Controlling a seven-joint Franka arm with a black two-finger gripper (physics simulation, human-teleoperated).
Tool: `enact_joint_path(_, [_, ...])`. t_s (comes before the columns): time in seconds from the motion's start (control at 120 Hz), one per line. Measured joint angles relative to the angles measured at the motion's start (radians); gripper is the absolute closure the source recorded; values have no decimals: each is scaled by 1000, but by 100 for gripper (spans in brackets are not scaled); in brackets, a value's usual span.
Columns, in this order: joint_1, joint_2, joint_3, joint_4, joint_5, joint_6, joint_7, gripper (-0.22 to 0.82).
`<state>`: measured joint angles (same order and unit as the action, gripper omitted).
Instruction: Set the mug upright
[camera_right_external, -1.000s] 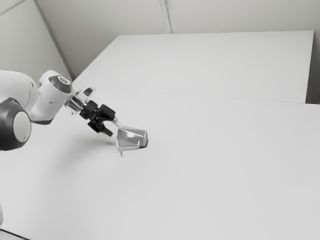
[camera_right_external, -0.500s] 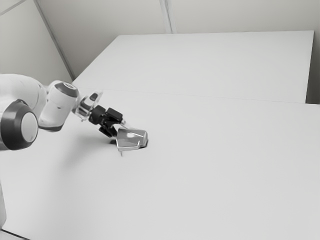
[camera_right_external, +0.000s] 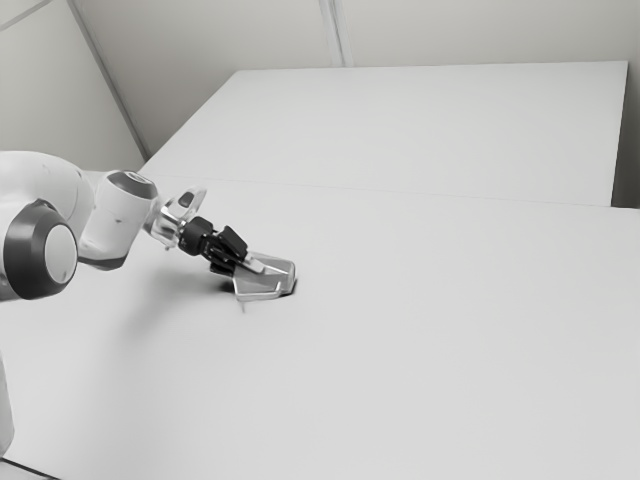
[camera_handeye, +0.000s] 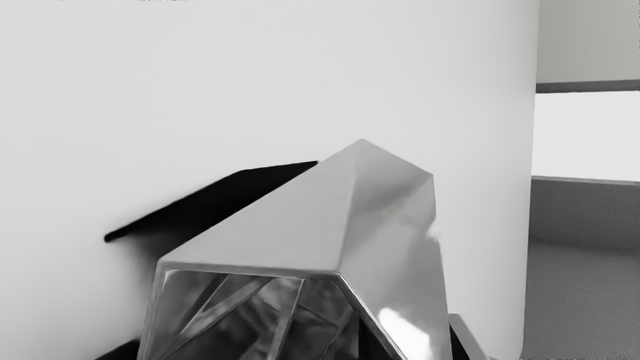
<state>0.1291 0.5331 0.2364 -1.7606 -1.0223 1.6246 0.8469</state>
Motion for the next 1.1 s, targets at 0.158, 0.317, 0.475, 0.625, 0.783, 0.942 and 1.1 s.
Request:
enact_joint_path(0.158, [0, -3, -10, 11, -2, -5, 7, 69])
enact_joint_path(0.317, [0, -6, -15, 20, -2, -6, 13, 74])
enact_joint_path(0.475, [0, -13, -18, 20, 4, -7, 17, 75])
enact_joint_path(0.625, [-8, -68, -19, 19, 44, -6, 19, 76])
enact_joint_path(0.783, [-41, -137, -19, 19, 145, 9, 15, 77])
enact_joint_path(0.942, [-120, -206, -19, 8, 301, 74, 1, 77])
enact_joint_path(1.1, [-181, -272, -19, -38, 474, 184, -12, 78])
